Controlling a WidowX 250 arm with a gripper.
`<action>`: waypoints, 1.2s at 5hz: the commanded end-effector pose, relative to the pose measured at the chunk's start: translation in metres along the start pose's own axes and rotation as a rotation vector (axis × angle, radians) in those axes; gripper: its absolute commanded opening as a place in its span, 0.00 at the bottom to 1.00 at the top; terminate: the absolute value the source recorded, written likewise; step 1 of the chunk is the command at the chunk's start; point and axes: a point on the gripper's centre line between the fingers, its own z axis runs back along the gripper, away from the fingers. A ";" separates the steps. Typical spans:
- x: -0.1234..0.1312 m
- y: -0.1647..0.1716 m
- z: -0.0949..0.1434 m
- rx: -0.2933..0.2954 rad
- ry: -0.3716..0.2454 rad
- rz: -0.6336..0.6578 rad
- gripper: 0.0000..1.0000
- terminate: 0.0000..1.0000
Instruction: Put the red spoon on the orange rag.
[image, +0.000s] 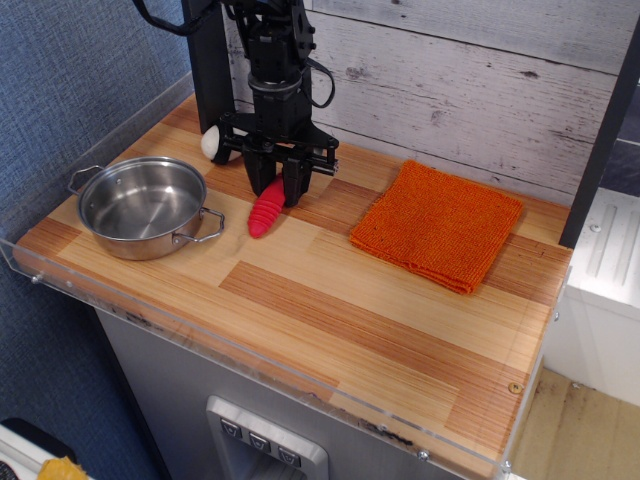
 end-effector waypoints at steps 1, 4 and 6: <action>-0.002 -0.009 0.031 -0.030 -0.030 0.009 0.00 0.00; -0.009 -0.093 0.067 -0.066 -0.004 -0.019 0.00 0.00; -0.009 -0.141 0.052 -0.045 0.007 -0.198 0.00 0.00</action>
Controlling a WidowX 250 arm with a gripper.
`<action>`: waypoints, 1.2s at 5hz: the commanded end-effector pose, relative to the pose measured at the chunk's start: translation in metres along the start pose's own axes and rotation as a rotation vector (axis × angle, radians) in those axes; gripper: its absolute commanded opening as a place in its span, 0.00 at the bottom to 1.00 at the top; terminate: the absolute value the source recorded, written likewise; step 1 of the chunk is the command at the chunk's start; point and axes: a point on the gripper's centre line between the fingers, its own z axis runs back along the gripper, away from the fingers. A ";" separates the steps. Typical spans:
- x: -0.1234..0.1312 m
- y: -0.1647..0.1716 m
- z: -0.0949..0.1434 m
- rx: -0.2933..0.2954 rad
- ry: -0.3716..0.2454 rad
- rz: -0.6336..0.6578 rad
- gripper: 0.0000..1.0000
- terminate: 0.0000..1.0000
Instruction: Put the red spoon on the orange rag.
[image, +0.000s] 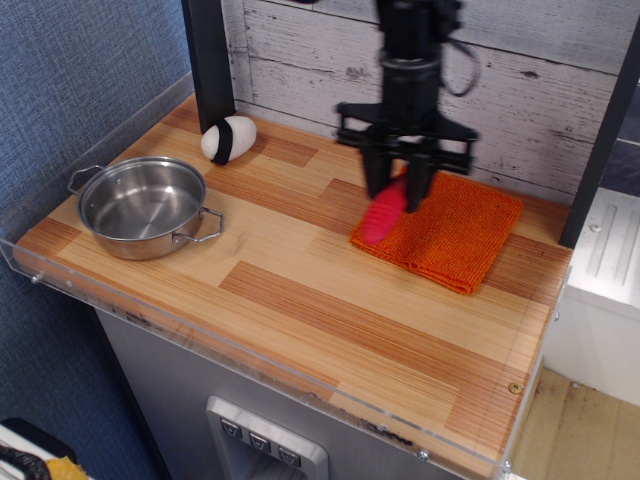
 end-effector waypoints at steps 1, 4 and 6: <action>0.007 -0.020 -0.003 0.031 -0.055 -0.096 0.00 0.00; 0.010 -0.013 -0.019 0.033 -0.088 -0.048 0.00 0.00; 0.007 -0.013 -0.015 0.054 -0.125 -0.074 1.00 0.00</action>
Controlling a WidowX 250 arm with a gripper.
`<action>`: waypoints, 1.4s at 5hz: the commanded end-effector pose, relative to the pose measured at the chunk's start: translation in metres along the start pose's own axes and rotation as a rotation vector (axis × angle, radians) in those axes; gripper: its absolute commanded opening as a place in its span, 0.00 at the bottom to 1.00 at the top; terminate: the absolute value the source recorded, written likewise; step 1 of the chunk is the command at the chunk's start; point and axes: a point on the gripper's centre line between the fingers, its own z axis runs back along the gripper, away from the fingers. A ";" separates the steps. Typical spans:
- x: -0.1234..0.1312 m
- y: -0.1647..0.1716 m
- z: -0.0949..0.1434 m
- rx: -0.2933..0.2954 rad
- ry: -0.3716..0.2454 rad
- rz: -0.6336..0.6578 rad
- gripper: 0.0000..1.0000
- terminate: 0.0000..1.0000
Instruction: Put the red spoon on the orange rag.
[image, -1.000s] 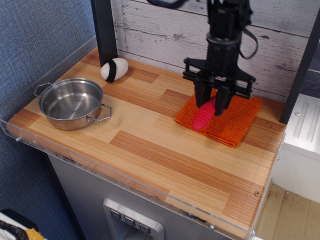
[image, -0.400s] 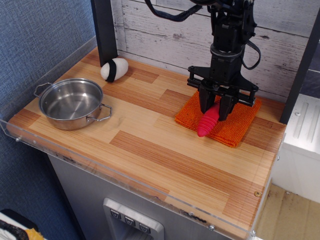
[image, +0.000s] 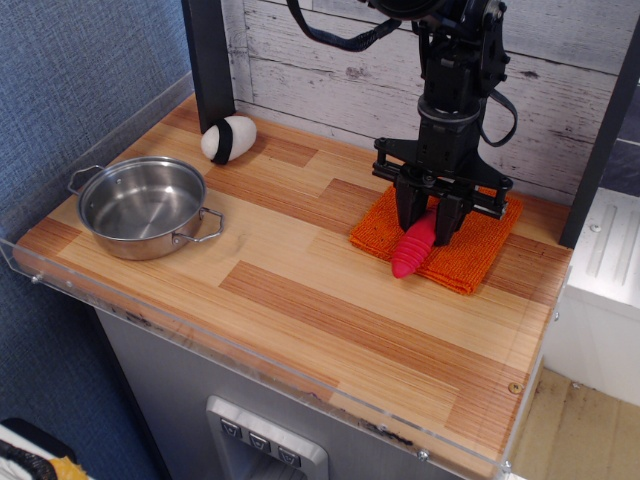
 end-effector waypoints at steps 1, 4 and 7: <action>-0.009 0.008 0.038 0.001 -0.118 -0.011 1.00 0.00; -0.034 0.064 0.111 0.007 -0.137 0.034 1.00 0.00; -0.041 0.093 0.116 -0.003 -0.119 0.096 1.00 0.00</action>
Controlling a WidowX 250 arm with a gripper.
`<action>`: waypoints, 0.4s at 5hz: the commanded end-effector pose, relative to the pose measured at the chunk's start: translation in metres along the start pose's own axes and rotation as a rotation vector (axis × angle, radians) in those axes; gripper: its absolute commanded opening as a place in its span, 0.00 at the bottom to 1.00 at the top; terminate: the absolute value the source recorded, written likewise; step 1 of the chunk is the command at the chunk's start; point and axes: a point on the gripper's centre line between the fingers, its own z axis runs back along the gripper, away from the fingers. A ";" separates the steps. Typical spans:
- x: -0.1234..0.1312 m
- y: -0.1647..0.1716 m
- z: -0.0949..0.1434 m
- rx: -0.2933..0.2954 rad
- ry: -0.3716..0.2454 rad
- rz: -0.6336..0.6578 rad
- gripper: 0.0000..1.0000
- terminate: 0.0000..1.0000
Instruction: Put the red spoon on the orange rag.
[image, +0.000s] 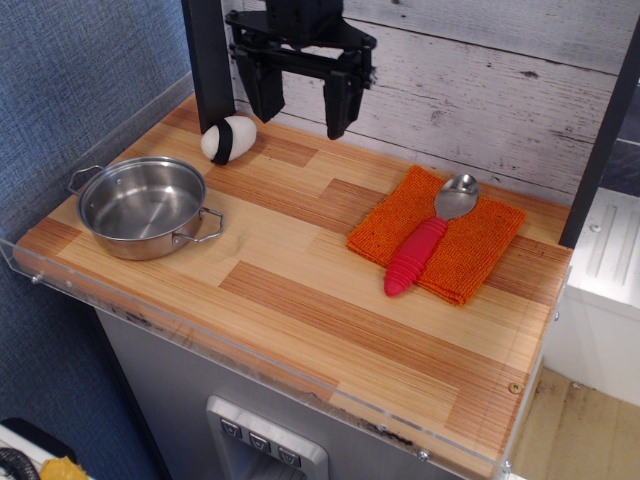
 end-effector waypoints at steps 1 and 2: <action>0.001 0.001 0.014 0.002 -0.046 -0.001 1.00 0.00; 0.001 0.001 0.014 0.002 -0.046 -0.001 1.00 1.00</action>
